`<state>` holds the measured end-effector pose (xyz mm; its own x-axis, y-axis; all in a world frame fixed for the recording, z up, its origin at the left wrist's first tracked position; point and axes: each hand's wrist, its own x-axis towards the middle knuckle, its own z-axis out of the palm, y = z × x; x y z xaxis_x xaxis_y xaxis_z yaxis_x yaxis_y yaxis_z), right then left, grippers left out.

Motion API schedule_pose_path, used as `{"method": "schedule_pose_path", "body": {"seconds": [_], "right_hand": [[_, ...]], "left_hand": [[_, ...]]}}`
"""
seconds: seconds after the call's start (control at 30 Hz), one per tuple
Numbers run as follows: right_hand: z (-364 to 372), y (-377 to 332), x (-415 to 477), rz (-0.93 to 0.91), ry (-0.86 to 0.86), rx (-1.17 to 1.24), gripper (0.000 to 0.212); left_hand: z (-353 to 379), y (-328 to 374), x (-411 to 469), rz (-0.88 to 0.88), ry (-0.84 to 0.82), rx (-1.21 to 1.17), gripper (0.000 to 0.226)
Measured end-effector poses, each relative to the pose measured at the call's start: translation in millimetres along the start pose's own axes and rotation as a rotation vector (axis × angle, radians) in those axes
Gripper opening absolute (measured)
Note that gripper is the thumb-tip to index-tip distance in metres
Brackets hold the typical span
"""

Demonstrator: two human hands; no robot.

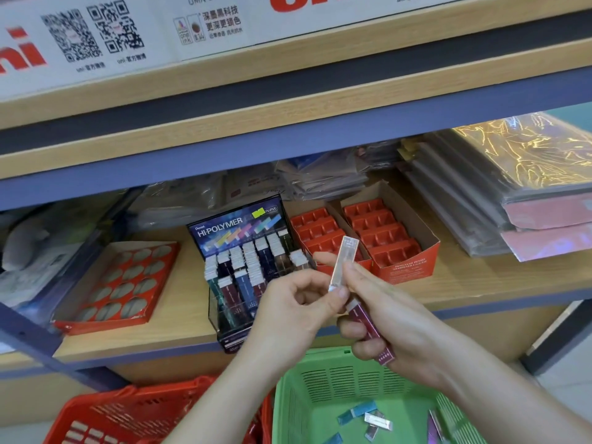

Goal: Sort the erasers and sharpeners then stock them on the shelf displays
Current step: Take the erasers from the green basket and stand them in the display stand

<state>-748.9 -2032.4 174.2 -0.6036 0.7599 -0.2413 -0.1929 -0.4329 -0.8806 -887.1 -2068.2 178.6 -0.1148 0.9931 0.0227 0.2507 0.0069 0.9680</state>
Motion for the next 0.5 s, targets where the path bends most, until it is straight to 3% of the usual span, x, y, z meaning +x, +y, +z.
{"method": "schedule_pose_path", "body": {"seconds": [0.13, 0.23, 0.37, 0.5], "right_hand": [[2, 1, 1, 0.017, 0.014, -0.026, 0.023], [-1, 3, 3, 0.036, 0.036, 0.011, 0.018], [-11, 4, 9, 0.034, 0.146, 0.075, 0.045], [-17, 4, 13, 0.016, 0.250, 0.094, 0.058]], "left_hand": [[-4, -2, -2, -0.064, 0.159, -0.264, 0.014], [-22, 7, 8, -0.004, 0.266, -0.222, 0.012], [-63, 22, 32, 0.081, 0.453, 0.161, 0.012], [-81, 12, 56, 0.100, 0.400, 0.631, 0.010]]}}
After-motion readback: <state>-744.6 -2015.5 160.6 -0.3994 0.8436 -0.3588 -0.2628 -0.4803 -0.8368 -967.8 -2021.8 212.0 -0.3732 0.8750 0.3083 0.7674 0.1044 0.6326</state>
